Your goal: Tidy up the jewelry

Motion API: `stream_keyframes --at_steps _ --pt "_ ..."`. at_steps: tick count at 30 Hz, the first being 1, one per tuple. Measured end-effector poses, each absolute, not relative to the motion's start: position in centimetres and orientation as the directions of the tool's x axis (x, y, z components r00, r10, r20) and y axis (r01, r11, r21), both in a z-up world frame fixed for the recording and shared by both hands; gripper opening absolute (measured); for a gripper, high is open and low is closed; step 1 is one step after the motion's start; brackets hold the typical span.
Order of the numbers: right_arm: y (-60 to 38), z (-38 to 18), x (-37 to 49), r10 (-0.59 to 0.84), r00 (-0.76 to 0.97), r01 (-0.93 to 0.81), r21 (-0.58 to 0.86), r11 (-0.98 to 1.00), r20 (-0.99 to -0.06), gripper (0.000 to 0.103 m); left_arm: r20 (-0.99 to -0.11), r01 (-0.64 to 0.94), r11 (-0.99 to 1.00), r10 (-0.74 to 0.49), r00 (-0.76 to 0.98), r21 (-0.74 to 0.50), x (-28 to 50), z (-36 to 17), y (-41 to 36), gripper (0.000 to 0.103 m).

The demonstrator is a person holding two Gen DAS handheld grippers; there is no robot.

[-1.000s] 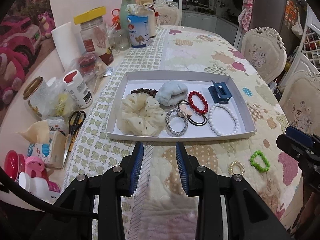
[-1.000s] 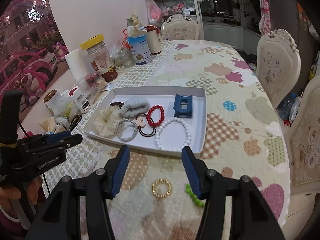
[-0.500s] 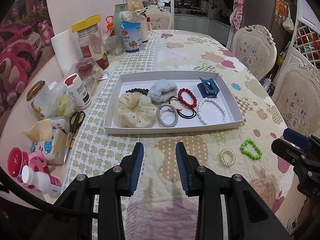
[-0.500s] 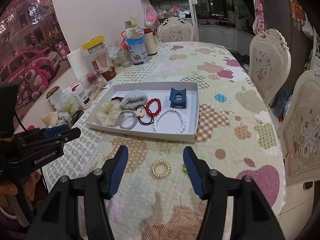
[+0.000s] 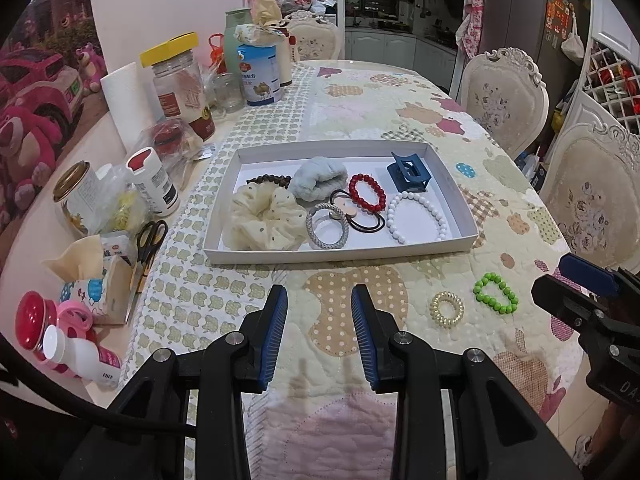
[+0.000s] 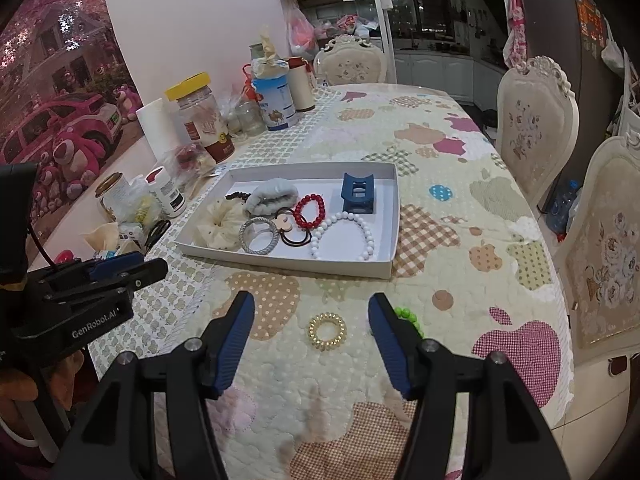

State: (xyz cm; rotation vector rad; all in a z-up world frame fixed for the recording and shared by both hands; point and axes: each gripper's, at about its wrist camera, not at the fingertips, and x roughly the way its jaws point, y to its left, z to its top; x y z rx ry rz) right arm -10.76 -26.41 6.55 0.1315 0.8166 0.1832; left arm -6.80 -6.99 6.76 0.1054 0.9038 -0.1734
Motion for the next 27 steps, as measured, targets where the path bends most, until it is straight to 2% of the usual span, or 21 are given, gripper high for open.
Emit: stream_keyframes --at_steps 27 --pt "-26.0 5.7 -9.0 0.223 0.643 -0.124 0.188 0.974 -0.733 0.063 -0.809 0.205 0.979 -0.119 0.576 0.002 -5.7 5.4 -7.2 0.023"
